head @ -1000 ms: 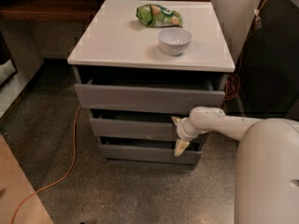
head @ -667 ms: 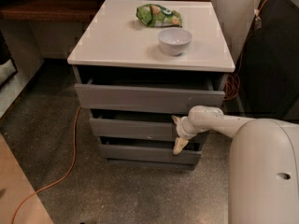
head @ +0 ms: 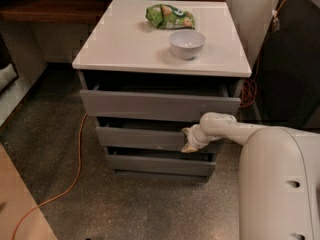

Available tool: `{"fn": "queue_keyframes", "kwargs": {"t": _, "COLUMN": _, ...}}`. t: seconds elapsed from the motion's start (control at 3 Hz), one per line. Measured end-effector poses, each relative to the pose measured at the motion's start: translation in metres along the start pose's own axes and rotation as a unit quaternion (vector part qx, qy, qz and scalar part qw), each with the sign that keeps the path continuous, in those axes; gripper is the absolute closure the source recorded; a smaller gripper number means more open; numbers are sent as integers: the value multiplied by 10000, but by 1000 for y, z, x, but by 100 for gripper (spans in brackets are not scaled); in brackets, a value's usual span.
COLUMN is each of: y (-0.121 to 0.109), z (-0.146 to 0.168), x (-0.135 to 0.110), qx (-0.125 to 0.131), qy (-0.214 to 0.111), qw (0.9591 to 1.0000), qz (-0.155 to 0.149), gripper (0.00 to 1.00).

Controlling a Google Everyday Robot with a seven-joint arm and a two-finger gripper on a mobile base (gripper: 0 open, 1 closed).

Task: Open middle drawer

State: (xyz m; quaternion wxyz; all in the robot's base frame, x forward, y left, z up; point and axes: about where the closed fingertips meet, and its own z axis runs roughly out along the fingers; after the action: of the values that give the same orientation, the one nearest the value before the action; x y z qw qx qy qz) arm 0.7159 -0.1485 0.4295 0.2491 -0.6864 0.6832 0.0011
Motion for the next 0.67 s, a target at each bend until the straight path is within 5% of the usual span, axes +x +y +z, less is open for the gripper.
{"fn": "queue_keyframes", "kwargs": {"t": 0.67, "y": 13, "z": -6, "x": -7, "qx": -138, "qy": 26, "qw": 9999, "qz": -31, "gripper": 94}}
